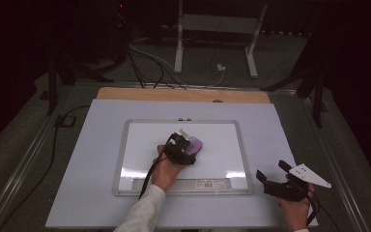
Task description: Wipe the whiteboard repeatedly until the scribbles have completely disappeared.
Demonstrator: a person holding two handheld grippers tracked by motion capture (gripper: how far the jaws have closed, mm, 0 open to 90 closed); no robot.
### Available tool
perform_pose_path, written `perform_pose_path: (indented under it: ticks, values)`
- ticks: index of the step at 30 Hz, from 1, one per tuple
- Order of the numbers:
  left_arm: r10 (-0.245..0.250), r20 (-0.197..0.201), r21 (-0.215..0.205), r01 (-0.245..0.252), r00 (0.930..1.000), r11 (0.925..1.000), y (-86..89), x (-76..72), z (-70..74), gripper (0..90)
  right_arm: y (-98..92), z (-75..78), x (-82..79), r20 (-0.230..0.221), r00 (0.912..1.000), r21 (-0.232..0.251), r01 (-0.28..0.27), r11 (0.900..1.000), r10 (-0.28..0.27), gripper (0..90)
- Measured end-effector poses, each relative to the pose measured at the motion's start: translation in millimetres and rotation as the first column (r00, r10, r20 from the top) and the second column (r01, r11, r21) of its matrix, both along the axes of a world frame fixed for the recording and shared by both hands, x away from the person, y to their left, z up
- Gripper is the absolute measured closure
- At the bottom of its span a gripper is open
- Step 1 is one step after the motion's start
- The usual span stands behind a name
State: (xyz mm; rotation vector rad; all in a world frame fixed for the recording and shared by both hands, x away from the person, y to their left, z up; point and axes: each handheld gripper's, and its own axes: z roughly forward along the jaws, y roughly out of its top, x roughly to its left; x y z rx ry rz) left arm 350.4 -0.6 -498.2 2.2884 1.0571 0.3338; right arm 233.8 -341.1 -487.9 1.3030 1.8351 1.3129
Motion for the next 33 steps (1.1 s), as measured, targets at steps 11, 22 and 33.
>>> perform_pose_path:
  ticks: [11, 22, 33]
  values:
    - [0.066, 0.01, 0.019, -0.066, 0.9977, 0.9976, 12.8, 15.5, 0.1, 41.7, -0.9, 0.2, -0.4, -0.002, 1.0, 0.002, 0.003, 1.0, -0.003, 1.0]
    - [0.046, -0.002, 0.038, -0.046, 0.9989, 0.9982, 5.1, 11.9, 1.9, 41.7, 0.9, -0.3, 0.3, -0.004, 1.0, -0.002, -0.002, 1.0, 0.002, 1.0]
    - [-0.059, 0.006, 0.037, 0.059, 0.9982, 0.9976, -21.8, -0.8, 1.9, 41.7, 0.4, 0.0, -0.1, -0.001, 1.0, -0.001, -0.001, 1.0, 0.001, 0.9]
